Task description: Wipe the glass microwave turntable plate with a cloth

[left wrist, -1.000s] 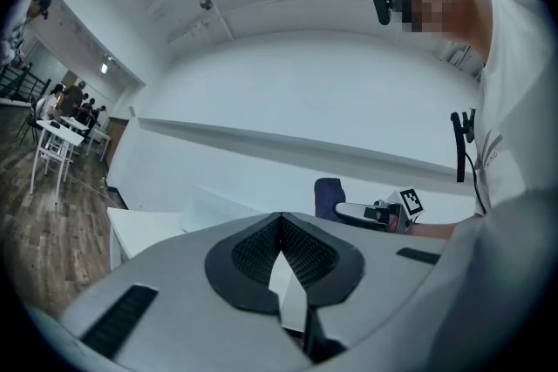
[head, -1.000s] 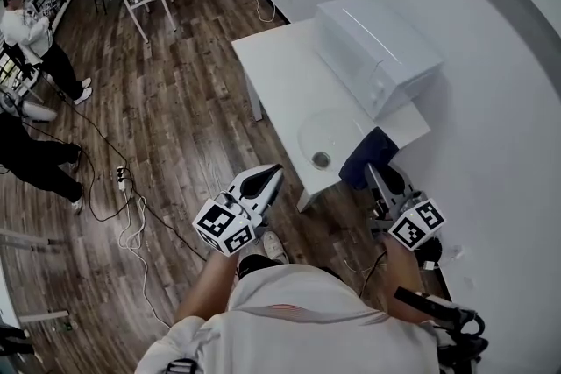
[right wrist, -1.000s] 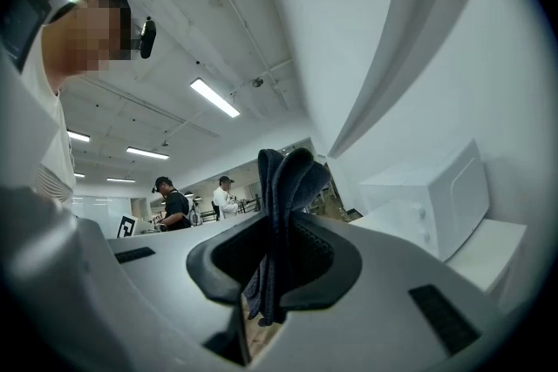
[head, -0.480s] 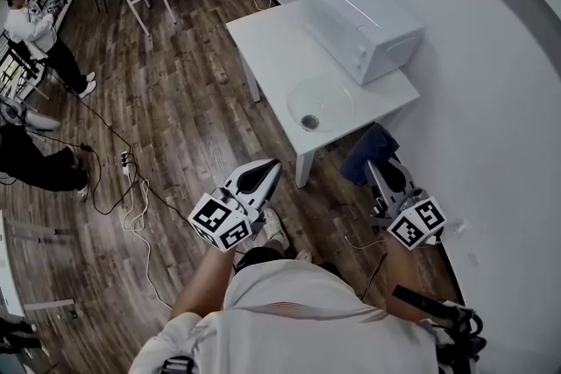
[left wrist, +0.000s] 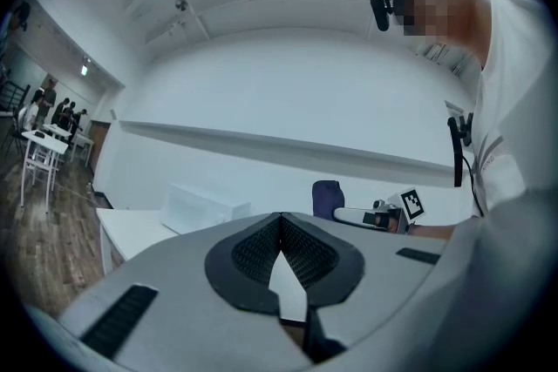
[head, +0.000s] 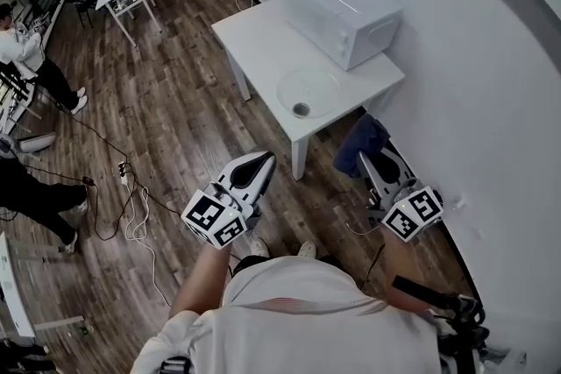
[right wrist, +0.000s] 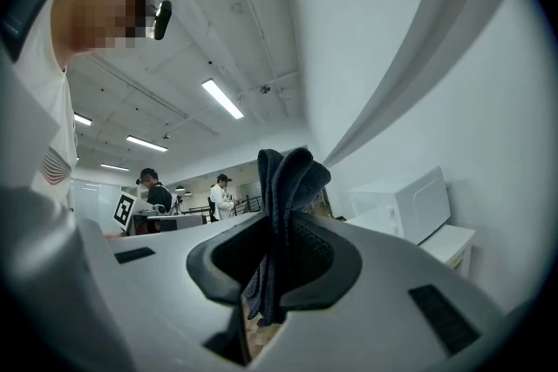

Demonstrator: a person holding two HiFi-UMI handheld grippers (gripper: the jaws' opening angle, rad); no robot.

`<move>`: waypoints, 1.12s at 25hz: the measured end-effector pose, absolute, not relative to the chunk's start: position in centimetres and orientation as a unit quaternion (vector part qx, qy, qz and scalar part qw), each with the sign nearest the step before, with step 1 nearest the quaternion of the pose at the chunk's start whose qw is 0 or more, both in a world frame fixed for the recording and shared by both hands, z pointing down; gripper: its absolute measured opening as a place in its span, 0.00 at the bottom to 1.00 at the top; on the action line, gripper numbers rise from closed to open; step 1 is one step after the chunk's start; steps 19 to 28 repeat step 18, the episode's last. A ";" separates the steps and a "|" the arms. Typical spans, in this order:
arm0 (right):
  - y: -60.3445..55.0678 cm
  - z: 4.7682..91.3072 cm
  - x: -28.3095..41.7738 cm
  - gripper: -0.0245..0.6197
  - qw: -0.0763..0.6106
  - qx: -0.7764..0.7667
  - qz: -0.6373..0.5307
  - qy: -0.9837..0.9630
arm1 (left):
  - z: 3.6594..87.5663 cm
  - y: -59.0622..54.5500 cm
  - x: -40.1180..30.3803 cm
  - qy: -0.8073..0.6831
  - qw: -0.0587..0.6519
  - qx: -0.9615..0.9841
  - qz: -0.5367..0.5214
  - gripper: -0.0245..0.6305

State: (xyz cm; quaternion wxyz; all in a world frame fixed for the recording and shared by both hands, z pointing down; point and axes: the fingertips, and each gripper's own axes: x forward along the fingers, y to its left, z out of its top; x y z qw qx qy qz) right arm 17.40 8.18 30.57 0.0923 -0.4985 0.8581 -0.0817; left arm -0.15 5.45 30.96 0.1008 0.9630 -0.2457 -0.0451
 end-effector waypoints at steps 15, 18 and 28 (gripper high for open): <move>8.5 29.4 11.4 0.13 0.079 -0.506 -0.066 0.856 | 29.9 5.0 -4.9 -0.237 0.051 0.970 -0.036 0.05; 9.1 29.7 11.2 0.13 0.074 -0.512 -0.070 0.853 | 30.1 5.5 -5.0 -0.230 0.059 0.971 -0.037 0.05; 9.1 29.7 11.2 0.13 0.074 -0.512 -0.070 0.853 | 30.1 5.5 -5.0 -0.230 0.059 0.971 -0.037 0.05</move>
